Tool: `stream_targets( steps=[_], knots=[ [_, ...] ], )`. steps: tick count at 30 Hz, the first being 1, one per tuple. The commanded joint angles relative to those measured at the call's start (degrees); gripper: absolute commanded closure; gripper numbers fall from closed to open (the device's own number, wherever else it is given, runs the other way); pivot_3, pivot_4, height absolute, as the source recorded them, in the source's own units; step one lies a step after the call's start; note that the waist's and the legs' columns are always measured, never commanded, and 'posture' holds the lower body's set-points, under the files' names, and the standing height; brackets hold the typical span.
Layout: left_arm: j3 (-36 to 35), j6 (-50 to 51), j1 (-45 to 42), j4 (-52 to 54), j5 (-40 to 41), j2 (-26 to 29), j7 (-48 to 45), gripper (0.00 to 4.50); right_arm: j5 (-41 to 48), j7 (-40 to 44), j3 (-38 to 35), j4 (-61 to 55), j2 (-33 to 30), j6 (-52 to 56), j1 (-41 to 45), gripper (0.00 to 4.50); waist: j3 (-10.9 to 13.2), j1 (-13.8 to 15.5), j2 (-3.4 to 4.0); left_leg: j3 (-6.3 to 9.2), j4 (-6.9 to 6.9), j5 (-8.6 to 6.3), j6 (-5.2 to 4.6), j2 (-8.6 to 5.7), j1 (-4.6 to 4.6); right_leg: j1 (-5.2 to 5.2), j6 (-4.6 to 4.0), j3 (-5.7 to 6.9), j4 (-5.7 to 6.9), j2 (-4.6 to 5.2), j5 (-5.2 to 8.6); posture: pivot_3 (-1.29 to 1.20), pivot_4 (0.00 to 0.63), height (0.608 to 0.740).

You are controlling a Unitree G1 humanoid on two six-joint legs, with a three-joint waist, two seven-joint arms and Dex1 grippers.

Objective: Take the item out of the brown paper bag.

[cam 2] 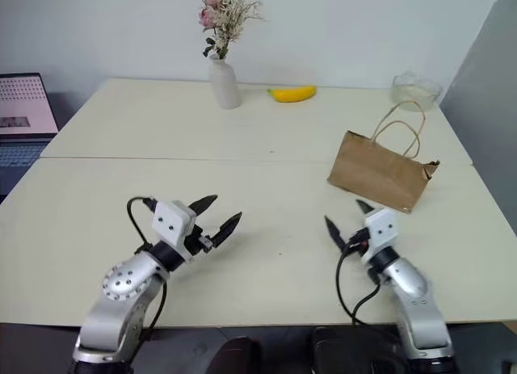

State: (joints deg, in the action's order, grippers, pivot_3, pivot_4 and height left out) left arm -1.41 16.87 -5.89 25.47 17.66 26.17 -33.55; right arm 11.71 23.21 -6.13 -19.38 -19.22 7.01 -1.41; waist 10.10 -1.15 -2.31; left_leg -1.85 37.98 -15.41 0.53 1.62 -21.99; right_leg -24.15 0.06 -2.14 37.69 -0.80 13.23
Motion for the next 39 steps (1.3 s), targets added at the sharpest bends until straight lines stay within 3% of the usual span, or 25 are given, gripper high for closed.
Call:
stream_targets(
  steps=[1,5,10,18,24,30,33,39],
  knots=[
    [1.9,4.6,-5.1,4.9,5.8,2.1,-4.9,1.02,2.1,-1.5,-7.4,-5.8,-2.9,1.9,-1.0,0.0,0.0,-0.1,0.01,-0.04,-0.01,0.0,0.0,0.0,0.03,0.02,0.0,-0.05,-0.01,0.0,0.0,0.0,0.15,0.74],
    [3.9,8.6,-10.4,5.4,9.7,3.6,-8.6,1.02,4.8,-1.6,-13.8,-8.1,-7.4,7.3,-0.5,0.0,0.0,-0.6,0.03,-0.06,-0.06,0.0,0.0,0.03,0.07,0.0,0.01,-0.09,-0.01,-0.07,0.0,0.0,0.15,0.74],
    [6.1,9.9,-14.2,4.1,11.5,3.9,-12.3,1.02,8.9,1.4,-17.5,-3.9,-17.0,17.6,6.9,0.0,0.1,-0.9,0.15,-0.15,-0.03,0.0,0.0,0.0,0.19,0.02,0.02,-0.24,0.11,-0.13,-0.01,0.0,0.15,0.74],
    [6.8,8.9,-15.3,3.0,10.1,3.9,-12.7,1.02,6.5,16.3,-7.4,19.8,-30.6,21.5,27.6,0.0,0.1,-0.7,0.16,-0.1,-0.06,0.0,-0.03,-0.03,0.1,0.01,0.02,-0.2,-0.02,-0.19,0.0,0.0,0.15,0.74],
    [6.4,8.5,-13.3,4.6,9.6,3.9,-11.2,1.02,4.7,21.7,-1.6,37.9,-29.4,21.8,44.1,0.0,0.1,-0.7,0.18,-0.11,-0.08,0.0,-0.03,-0.01,0.02,-0.03,0.02,-0.21,-0.09,-0.16,0.0,0.0,0.15,0.74],
    [6.2,8.3,-11.3,6.4,9.3,3.6,-9.5,1.02,5.2,17.8,-2.5,46.0,-24.9,26.2,51.6,0.0,0.1,-0.6,0.2,-0.08,-0.07,0.0,-0.03,0.02,-0.01,-0.03,0.02,-0.19,-0.08,-0.15,-0.01,0.0,0.15,0.74],
    [5.1,9.1,-11.0,7.1,11.0,3.5,-9.1,1.0,7.9,16.1,-5.4,45.9,-23.4,30.3,53.1,0.63,0.1,-0.6,0.21,-0.1,-0.06,0.0,-0.03,0.0,-0.03,-0.04,0.03,-0.21,-0.07,-0.11,-0.01,0.0,0.15,0.74],
    [2.6,11.6,-12.2,8.0,16.2,3.5,-9.1,1.0,8.9,16.2,-6.0,41.1,-23.5,32.5,52.1,2.7,0.2,-0.6,0.23,-0.09,-0.06,0.0,-0.03,0.01,-0.04,-0.05,0.03,-0.19,-0.07,-0.11,-0.01,0.0,0.15,0.74]
  ],
)
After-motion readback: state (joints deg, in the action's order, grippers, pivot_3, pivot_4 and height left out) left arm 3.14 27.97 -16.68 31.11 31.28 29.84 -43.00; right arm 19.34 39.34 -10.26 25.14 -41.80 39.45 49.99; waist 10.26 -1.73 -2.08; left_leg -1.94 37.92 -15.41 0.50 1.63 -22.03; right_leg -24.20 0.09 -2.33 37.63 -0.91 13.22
